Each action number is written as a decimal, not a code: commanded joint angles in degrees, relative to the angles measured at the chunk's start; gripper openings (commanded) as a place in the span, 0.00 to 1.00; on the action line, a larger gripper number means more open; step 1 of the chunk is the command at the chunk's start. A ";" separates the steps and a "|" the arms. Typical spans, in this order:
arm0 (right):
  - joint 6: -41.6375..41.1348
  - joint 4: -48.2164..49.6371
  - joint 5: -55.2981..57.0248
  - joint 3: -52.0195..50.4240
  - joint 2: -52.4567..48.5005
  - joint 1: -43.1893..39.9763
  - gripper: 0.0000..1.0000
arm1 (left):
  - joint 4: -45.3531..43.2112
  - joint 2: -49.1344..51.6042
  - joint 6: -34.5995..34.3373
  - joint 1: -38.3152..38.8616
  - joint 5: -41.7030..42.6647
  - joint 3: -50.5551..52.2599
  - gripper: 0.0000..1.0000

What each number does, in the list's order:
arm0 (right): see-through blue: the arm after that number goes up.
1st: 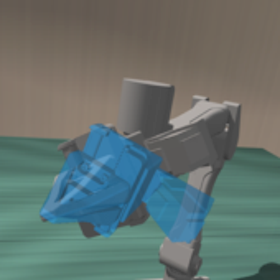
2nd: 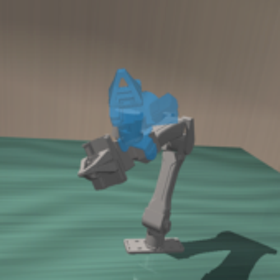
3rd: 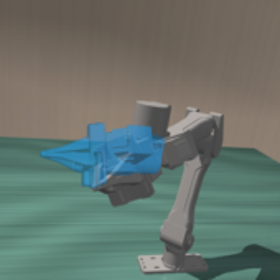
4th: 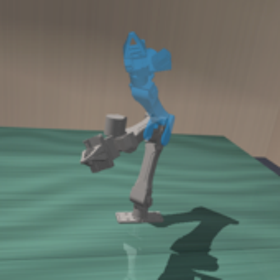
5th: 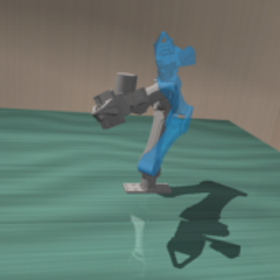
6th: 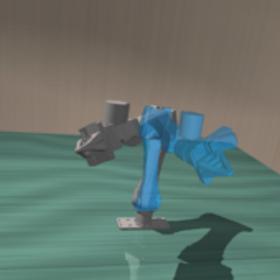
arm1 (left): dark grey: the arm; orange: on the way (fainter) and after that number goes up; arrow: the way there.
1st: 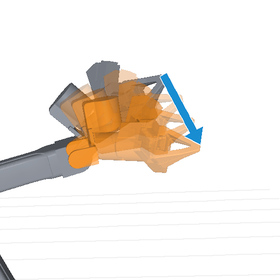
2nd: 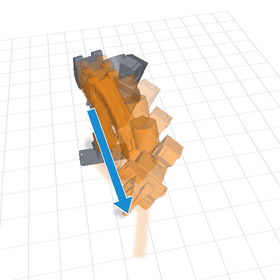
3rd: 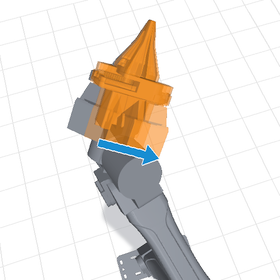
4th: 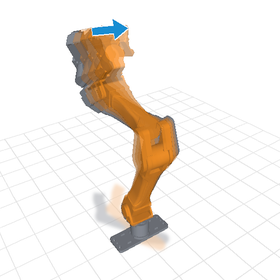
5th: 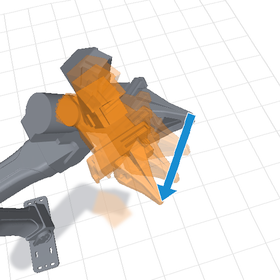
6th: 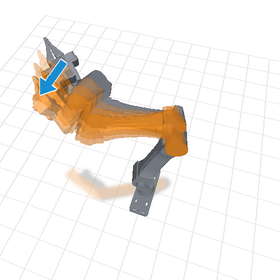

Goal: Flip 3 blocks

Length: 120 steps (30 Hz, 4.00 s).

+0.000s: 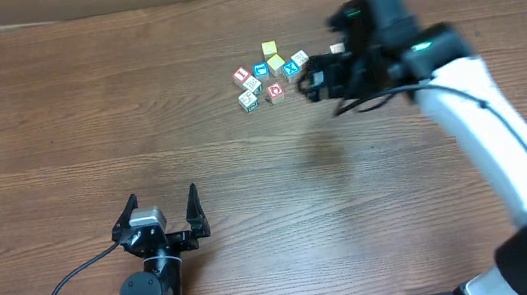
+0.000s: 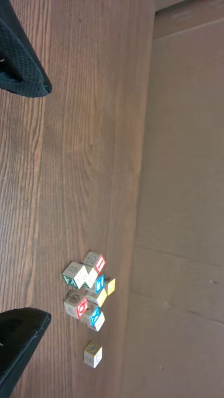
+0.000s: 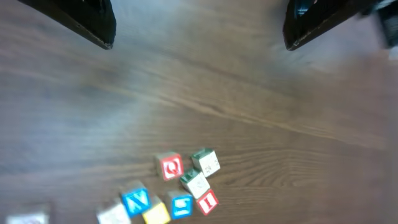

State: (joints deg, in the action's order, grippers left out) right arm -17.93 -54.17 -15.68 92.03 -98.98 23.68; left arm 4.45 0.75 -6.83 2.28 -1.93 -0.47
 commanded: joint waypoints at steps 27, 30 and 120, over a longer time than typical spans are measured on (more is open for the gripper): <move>3.32 6.25 11.91 24.48 -21.59 -7.45 1.00 | -0.07 -0.50 1.27 0.37 0.46 0.20 1.00; 3.17 7.34 11.96 23.87 -22.47 -9.05 1.00 | -0.07 -0.50 1.27 0.37 0.46 0.20 1.00; -10.21 -19.50 -0.92 14.03 -24.98 21.31 0.51 | -0.07 -0.50 1.27 0.37 0.46 0.20 1.00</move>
State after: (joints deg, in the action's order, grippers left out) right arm -27.88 -74.48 -19.29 106.52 -124.77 43.03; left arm 4.47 0.75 -6.83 2.28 -1.93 -0.47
